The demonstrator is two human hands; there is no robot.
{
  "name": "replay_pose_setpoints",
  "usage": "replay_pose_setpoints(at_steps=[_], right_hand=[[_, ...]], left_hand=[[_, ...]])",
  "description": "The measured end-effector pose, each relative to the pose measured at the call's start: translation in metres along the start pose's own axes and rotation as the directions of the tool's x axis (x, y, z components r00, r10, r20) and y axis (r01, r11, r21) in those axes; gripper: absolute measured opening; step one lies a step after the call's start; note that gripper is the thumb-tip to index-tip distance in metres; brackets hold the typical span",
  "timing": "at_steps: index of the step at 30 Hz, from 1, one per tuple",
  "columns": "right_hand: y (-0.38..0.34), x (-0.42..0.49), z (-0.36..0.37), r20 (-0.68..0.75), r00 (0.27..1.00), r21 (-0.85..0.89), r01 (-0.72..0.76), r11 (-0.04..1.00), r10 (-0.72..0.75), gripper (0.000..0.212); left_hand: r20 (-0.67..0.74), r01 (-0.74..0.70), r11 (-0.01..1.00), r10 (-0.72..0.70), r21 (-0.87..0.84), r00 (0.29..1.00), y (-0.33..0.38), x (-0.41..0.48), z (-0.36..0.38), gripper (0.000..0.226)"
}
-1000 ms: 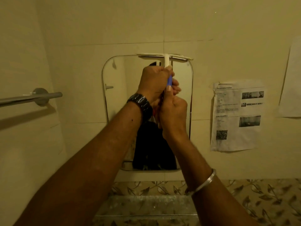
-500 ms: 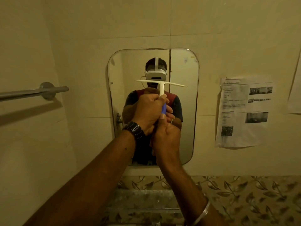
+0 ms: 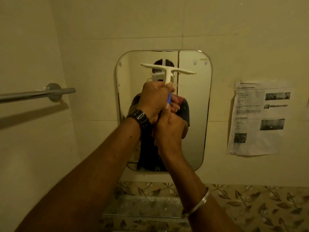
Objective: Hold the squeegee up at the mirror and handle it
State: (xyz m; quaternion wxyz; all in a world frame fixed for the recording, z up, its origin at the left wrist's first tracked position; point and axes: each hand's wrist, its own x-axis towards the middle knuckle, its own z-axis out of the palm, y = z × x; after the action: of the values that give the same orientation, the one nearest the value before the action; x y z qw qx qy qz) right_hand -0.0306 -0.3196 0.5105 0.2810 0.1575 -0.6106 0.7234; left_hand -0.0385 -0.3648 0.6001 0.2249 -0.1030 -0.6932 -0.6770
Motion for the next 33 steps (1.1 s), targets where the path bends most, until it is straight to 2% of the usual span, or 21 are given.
replay_pose_setpoints(at_steps=[4, 7, 12, 16, 24, 29, 33], right_hand=[[0.028, -0.038, 0.003, 0.022, 1.0, -0.01, -0.017, 1.0, 0.017, 0.052], [0.025, -0.05, 0.004, 0.039, 0.999, 0.005, -0.001, 1.0, 0.001, 0.051], [-0.027, -0.009, 0.017, 0.049, 0.994, 0.073, 0.096, 0.993, -0.1, 0.047], [-0.055, 0.021, 0.039, 0.054, 0.991, 0.0, 0.121, 0.993, -0.121, 0.049], [0.0, -0.023, 0.048, 0.058, 0.994, -0.08, 0.097, 0.992, -0.092, 0.049], [0.018, -0.056, 0.043, 0.077, 0.995, -0.125, 0.066, 0.99, -0.057, 0.049], [-0.016, -0.039, 0.045, 0.089, 0.99, -0.036, 0.111, 0.993, -0.107, 0.047]], left_hand=[[-0.016, 0.055, 0.997, -0.054, 0.045, 0.998, -0.03, -0.031, -0.019, 0.031], [0.0, 0.095, 0.995, -0.095, -0.009, 0.996, -0.03, -0.044, -0.026, 0.032], [-0.043, -0.053, 0.998, 0.051, -0.03, 0.998, 0.026, -0.018, -0.027, 0.033], [-0.093, -0.041, 0.995, 0.032, -0.093, 0.995, 0.058, 0.007, -0.035, 0.032], [-0.114, 0.053, 0.997, -0.059, -0.054, 0.992, -0.002, -0.009, -0.056, 0.031], [-0.068, 0.179, 0.977, -0.188, -0.114, 0.98, -0.028, -0.036, -0.068, 0.032], [-0.081, 0.083, 0.984, -0.096, -0.16, 0.992, 0.009, -0.031, -0.066, 0.03]])
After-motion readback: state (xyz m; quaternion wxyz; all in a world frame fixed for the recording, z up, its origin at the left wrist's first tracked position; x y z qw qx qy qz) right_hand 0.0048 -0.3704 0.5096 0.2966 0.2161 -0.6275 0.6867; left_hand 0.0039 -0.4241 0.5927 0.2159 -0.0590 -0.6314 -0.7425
